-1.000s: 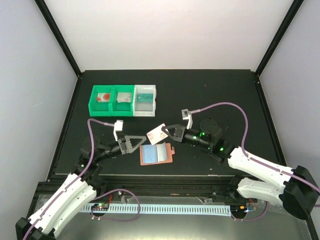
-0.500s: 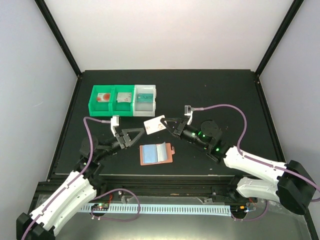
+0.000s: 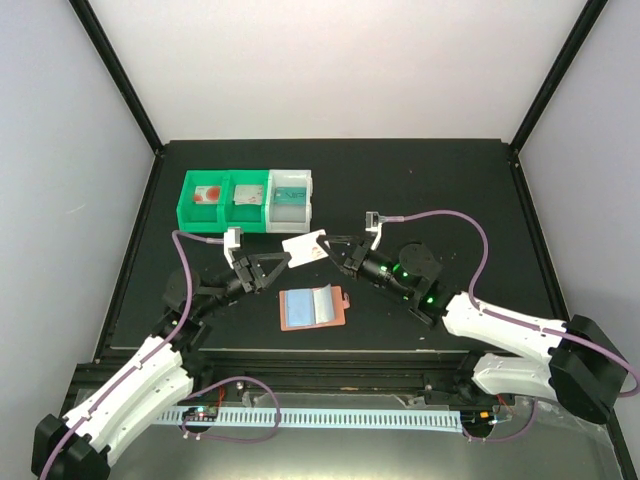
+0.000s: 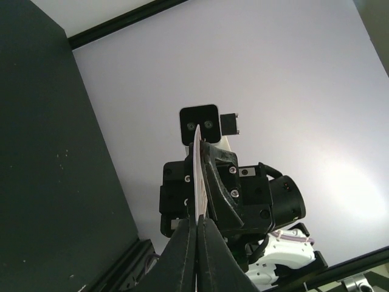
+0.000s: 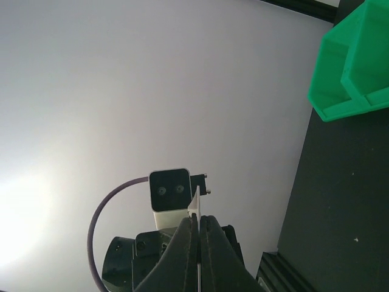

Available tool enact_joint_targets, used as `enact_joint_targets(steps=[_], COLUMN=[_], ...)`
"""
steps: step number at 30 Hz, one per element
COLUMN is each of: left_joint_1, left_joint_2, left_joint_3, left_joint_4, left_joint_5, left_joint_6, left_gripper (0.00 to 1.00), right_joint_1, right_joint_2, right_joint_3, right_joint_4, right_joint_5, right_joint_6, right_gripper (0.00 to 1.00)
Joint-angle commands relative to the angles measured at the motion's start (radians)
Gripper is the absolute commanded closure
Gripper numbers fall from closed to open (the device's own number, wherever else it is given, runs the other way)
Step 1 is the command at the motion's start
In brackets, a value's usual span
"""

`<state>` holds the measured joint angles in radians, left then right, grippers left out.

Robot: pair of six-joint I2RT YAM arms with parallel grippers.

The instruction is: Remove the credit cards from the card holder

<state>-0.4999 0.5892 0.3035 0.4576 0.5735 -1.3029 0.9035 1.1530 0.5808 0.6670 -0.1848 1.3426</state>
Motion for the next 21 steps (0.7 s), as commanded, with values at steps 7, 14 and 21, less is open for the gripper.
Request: enact_joint_targets(steps=[7,14,21], left_joint_1=[0.000,0.042,0.254], left_joint_2=[-0.041,0.004,0.076], left_joint_3=[0.015,0.155,0.296], left_joint_4=[-0.053,-0.309,-0.529], left_joint_5=[-0.027,0.054,0.216], left_joint_6=[0.096,0.301,0.463], left_gripper=[0.98,0.98,0.98], right_joint_1=[0.006,0.006,0.006], right_joint_2=[-0.068,-0.253,-0.427], right_joint_3=[-0.062,-0.127,-0.173], right_joint_4=[-0.083,-0.299,-0.467], right_joint_5=[-0.006,0.004,0.021], right_joint_6=[-0.079,-0.260,-0.418], right_gripper=[0.79,0.49,0.22])
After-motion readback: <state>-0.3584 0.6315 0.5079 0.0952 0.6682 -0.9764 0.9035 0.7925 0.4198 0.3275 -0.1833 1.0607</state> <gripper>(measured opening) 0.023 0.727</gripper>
